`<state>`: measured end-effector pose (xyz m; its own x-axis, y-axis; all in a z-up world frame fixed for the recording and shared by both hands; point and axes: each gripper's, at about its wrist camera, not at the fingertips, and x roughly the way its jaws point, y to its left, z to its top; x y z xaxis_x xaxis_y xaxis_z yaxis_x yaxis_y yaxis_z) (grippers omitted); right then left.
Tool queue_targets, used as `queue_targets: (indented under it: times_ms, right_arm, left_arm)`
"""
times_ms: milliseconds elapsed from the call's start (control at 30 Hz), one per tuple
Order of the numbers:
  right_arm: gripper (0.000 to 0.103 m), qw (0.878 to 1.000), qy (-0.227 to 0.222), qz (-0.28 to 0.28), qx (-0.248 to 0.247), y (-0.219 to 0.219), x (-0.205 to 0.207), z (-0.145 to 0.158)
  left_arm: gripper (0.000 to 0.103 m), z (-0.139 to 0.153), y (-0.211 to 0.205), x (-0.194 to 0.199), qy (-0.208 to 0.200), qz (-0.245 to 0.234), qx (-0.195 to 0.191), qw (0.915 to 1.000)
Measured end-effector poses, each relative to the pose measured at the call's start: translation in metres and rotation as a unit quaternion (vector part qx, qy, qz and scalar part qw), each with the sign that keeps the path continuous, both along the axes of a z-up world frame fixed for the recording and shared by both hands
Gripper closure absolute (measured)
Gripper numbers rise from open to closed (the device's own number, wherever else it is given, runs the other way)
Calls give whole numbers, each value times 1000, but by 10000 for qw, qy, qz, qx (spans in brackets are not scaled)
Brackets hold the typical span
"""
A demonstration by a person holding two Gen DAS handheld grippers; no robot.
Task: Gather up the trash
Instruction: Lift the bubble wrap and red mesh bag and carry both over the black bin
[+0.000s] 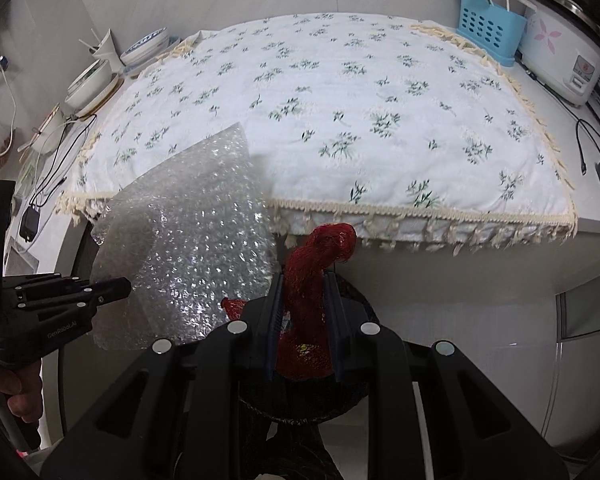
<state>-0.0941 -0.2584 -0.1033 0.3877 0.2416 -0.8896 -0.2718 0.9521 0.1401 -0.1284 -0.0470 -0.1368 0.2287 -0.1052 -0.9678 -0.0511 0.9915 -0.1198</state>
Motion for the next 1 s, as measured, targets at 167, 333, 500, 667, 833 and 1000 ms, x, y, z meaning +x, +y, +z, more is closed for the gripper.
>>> queue_targets:
  times_ms: [167,333,500,667,833,1000]
  right_arm:
    - [84,9999,119,74,-35,1,-6,-21]
    - [84,9996,273,113,-11,1,-8,-43]
    - [84,9991,401,129,-46,1,-8,-62]
    - [84,9985,536,101,-76,-2,-7,-80]
    - [84,9976,686,46,-64,-6,-6,-94]
    - [84,9969,791,-3,-14,-8,-4,-100]
  left_arm:
    - [93,-19,-9,-9,163,-81,49,9998]
    - [93,-43,-17,-16,329,-164,132,9992]
    - [93,-67,-20,-17,473,-181,248,9984]
    - [93,-92,-37,-8,601,-237,391,9971]
    - [93,-114,-51,-4,759,-375,563,9948]
    - [92,-134,-62,0,866,-535,804,9916]
